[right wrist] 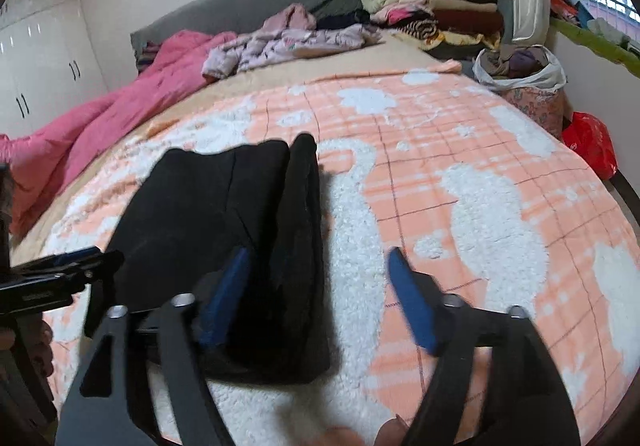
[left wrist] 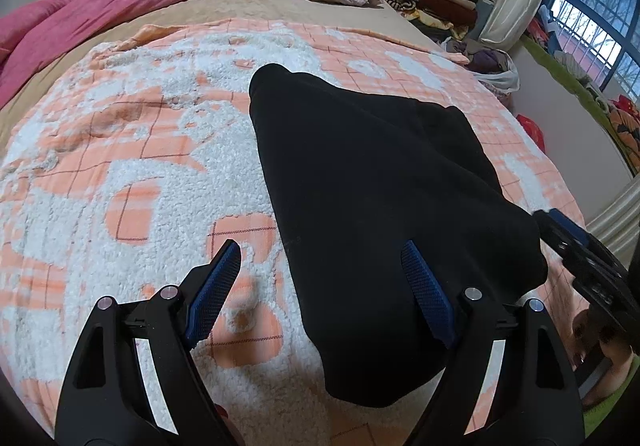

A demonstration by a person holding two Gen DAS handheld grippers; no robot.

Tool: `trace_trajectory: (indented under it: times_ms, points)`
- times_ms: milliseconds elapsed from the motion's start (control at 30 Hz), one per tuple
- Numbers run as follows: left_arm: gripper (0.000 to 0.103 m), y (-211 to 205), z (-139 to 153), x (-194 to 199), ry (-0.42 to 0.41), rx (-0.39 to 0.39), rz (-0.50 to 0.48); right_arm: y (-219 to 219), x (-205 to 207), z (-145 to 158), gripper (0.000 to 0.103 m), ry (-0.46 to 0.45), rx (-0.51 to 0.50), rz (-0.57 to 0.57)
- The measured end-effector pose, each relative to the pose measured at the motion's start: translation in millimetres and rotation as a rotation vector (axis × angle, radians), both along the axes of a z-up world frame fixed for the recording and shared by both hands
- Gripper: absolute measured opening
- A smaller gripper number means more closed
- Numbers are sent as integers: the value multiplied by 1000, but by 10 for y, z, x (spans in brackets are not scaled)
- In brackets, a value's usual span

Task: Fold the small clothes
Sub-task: 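Open both tools and withdraw them from the folded sweatshirt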

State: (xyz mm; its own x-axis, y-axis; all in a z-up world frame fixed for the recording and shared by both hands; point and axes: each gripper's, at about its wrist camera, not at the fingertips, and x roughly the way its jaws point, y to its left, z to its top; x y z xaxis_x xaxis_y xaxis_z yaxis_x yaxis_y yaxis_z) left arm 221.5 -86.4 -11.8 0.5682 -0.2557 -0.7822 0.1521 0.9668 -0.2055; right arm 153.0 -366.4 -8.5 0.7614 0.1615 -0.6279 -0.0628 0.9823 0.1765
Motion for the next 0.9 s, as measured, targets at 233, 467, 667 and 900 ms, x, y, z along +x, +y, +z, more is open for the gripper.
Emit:
trace_trajectory:
  times_ms: [233, 467, 667, 900]
  points:
    - [80, 39, 78, -119, -27, -11, 1, 48, -237, 198, 95, -82, 27, 6]
    - [92, 115, 272, -349, -86, -26, -10, 195, -628, 379, 98, -163, -1, 9]
    - [93, 185, 430, -580, -151, 11, 6, 313, -932, 515, 98, -224, -16, -1]
    - [93, 270, 559, -845, -198, 30, 10, 422, -1153, 618, 98, -249, -39, 6]
